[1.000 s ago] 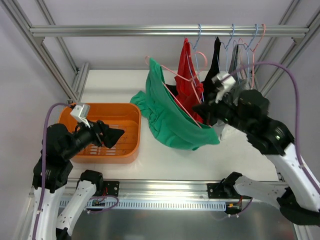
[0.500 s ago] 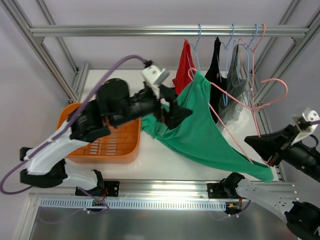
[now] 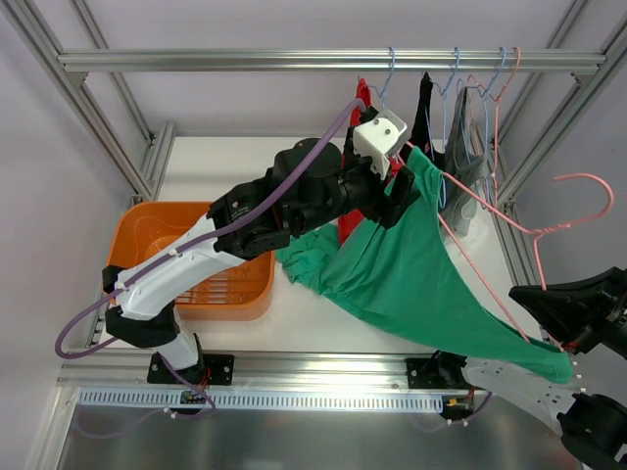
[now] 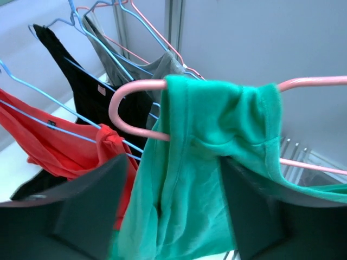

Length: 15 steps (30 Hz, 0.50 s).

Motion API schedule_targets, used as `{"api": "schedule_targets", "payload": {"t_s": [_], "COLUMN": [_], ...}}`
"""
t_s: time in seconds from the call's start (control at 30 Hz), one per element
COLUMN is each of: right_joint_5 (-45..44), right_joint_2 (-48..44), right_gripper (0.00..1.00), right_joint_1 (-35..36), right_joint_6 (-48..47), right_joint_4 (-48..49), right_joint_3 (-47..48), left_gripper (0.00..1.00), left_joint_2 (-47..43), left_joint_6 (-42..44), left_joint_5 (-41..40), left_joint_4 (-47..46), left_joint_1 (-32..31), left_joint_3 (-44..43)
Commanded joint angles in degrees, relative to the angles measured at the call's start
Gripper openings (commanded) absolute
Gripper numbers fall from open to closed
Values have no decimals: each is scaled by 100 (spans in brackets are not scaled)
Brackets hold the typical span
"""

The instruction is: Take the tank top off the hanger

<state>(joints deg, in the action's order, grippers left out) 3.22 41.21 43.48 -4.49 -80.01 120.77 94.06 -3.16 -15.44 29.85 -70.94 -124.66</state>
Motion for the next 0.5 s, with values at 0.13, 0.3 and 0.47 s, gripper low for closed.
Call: {"api": "schedule_targets", "payload": {"t_s": [0.13, 0.3, 0.47], "right_joint_5": [-137, -393, -384], "right_joint_2": [142, -51, -489], "right_gripper": [0, 0, 0], "right_joint_1": [28, 20, 28], "right_joint_6": [71, 36, 54], "right_joint_4": [-287, -191, -41], "right_joint_3": [-141, -799, -1485], "left_gripper": [12, 0, 0], "left_joint_2": [-124, -432, -643], "left_joint_6": [0, -106, -308], "left_joint_5": [68, -529, -1775], "left_joint_4": [-321, -418, -515], "left_joint_1": [-52, -52, -43], "left_joint_3": [-15, 591, 890]}}
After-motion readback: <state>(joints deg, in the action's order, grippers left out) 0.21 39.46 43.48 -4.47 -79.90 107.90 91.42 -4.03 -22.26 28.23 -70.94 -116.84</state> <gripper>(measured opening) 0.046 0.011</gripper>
